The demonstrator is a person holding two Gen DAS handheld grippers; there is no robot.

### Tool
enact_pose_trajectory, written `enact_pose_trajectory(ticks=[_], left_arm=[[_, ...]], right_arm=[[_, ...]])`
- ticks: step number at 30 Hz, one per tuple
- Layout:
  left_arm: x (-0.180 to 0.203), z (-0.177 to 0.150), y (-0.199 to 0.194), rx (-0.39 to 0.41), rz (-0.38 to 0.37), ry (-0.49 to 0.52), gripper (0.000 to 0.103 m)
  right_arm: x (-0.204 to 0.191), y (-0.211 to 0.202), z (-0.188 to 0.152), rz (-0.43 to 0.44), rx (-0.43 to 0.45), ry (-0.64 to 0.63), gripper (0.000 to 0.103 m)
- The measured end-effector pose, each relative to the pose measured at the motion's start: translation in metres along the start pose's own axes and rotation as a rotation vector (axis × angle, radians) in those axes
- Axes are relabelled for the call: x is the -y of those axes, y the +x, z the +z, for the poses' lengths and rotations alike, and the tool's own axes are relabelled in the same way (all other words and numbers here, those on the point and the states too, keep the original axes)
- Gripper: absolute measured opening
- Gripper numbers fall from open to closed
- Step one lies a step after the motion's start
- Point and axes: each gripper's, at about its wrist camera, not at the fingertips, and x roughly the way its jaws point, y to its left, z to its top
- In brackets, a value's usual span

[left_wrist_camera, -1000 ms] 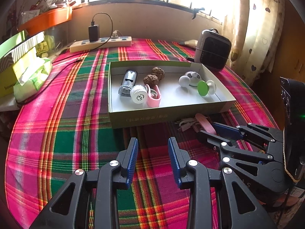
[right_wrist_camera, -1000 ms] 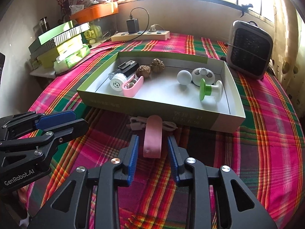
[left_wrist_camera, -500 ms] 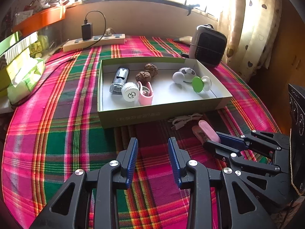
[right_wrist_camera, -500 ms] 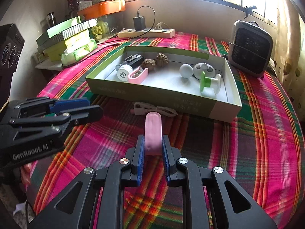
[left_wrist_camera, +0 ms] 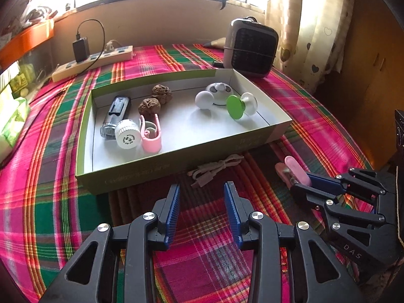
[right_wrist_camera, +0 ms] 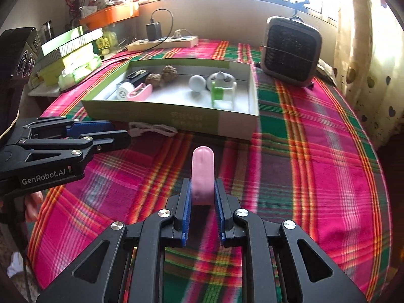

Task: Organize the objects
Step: 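Close the right gripper on the pink rubber piece and lift it, then hold the pink piece in the right gripper while the left moves to the white USB cable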

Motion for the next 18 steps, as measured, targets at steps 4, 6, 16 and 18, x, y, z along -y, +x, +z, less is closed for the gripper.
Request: enact_pose_trajectory(ticks=[4, 6, 16, 18], left_arm=[[0.003, 0.006, 0.009, -0.012, 0.012, 0.017, 0.034], [0.005, 0.007, 0.01, -0.012, 0.006, 0.024, 0.034], [0.022, 0.002, 0.01, -0.04, -0.084, 0.074, 0.034], [0.026, 0.001, 0.007, -0.049, -0.119, 0.077, 0.034]], right_arm=[[0.01, -0.002, -0.002, -0.012, 0.004, 0.019, 0.019], [0.013, -0.002, -0.002, -0.015, 0.006, 0.028, 0.019], [0.024, 0.0, 0.0, -0.018, 0.005, 0.045, 0.019], [0.026, 0.0, 0.0, -0.021, 0.005, 0.046, 0.019]])
